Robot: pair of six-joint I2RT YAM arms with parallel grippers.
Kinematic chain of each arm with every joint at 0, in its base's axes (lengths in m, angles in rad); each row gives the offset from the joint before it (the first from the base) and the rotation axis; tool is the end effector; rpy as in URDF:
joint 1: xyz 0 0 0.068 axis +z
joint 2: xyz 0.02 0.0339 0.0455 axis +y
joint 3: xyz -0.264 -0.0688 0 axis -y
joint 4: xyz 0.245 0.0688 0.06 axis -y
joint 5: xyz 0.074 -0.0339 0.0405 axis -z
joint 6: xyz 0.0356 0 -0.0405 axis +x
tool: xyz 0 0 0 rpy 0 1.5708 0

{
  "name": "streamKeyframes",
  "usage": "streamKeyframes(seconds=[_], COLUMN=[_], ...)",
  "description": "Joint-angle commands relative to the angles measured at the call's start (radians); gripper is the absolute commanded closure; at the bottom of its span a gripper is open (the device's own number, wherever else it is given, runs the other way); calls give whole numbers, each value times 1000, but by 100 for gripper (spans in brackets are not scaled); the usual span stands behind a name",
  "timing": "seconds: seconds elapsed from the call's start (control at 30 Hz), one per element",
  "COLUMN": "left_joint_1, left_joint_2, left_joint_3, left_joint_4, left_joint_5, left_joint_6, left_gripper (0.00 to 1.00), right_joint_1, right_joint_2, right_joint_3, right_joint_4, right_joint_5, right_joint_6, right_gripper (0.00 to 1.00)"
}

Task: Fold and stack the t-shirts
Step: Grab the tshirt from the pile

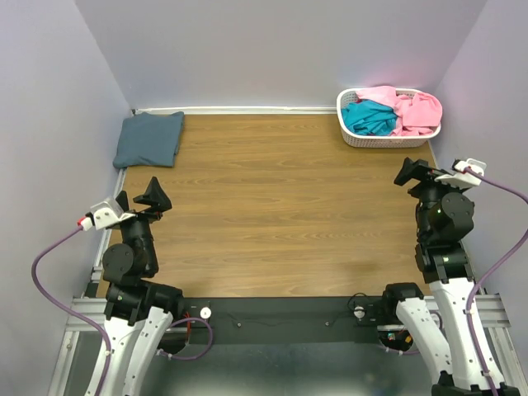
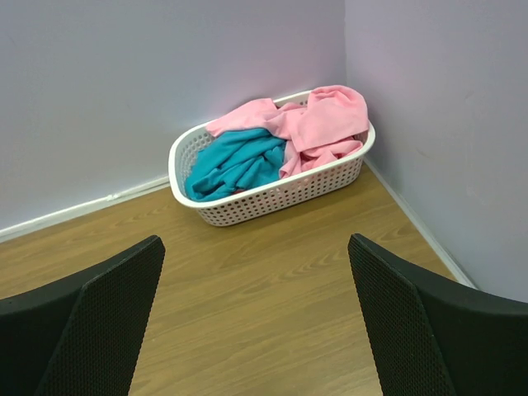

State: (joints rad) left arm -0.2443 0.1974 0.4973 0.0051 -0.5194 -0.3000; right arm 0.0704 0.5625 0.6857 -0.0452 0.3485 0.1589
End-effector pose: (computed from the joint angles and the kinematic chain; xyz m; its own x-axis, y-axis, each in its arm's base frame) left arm 0.0795 -0.0016 0.3265 0.3521 -0.3522 -0.8672 -0.1522 0.8927 -0.4243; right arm 0.1401 -0.0023 0.3523 0.1200 0.1576 -0.9802 0.2577 0.9485 0.1840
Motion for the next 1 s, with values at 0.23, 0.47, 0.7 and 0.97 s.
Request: streamKeyframes(seconds=[0.23, 0.47, 0.7, 0.97], left_joint_1=[5, 4, 5, -1], left_joint_2=[17, 14, 0, -9], left_joint_3=[-14, -14, -14, -26], left_joint_4=[22, 22, 16, 39], left_joint_5=[9, 27, 32, 32], left_joint_6=[4, 4, 4, 32], left_gripper=[3, 3, 3, 3], right_joint_1=[3, -1, -127, -242], right_joint_2=[293, 775, 1154, 1474], right_joint_3=[122, 438, 730, 1032], right_joint_4=[22, -64, -74, -76], right_joint_5=[15, -36, -42, -91], right_joint_6=[162, 202, 309, 286], right_gripper=[0, 0, 0, 10])
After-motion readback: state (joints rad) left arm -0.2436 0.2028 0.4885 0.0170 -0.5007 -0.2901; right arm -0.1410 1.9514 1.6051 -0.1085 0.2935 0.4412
